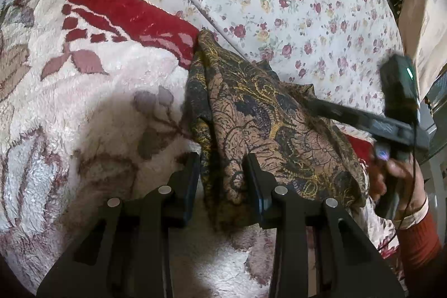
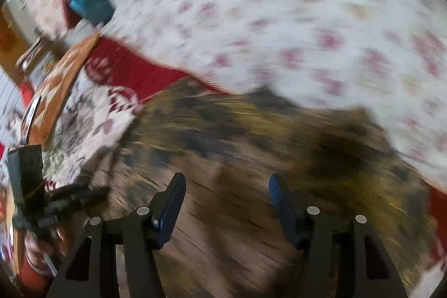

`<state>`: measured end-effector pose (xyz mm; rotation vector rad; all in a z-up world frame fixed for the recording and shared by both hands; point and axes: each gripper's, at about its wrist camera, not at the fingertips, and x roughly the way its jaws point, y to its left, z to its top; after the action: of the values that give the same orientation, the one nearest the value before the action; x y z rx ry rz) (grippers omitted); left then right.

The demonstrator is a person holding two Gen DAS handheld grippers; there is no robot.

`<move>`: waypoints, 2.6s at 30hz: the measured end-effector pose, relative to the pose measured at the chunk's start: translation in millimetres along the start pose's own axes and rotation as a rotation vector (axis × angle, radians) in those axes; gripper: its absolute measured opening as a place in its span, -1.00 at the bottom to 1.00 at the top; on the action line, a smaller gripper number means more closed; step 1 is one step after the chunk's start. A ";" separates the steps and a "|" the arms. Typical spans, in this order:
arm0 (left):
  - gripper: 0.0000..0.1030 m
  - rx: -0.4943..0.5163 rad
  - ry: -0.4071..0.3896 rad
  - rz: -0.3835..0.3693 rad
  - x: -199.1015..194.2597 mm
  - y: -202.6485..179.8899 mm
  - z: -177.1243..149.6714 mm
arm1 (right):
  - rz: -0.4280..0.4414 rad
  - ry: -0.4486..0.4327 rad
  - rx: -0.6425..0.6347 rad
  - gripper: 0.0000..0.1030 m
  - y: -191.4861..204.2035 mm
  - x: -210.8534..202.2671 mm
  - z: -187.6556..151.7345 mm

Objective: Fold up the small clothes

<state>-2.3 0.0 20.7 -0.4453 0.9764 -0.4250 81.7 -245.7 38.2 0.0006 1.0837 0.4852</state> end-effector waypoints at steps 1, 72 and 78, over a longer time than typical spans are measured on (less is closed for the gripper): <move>-0.37 0.001 0.000 0.001 0.0 -0.1 0.1 | -0.009 0.013 -0.014 0.15 8.2 13.7 8.1; 0.11 -0.045 -0.050 -0.240 40.1 -20.9 43.4 | -0.128 0.312 -0.208 0.05 84.5 120.3 102.2; 0.20 -0.012 -0.054 -0.208 40.4 -33.4 40.0 | 0.019 0.179 -0.122 -0.74 50.2 71.1 90.3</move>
<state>47.2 -42.5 30.2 -0.5689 0.8839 -0.5923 165.8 -152.8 33.0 -0.1418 1.2289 0.5763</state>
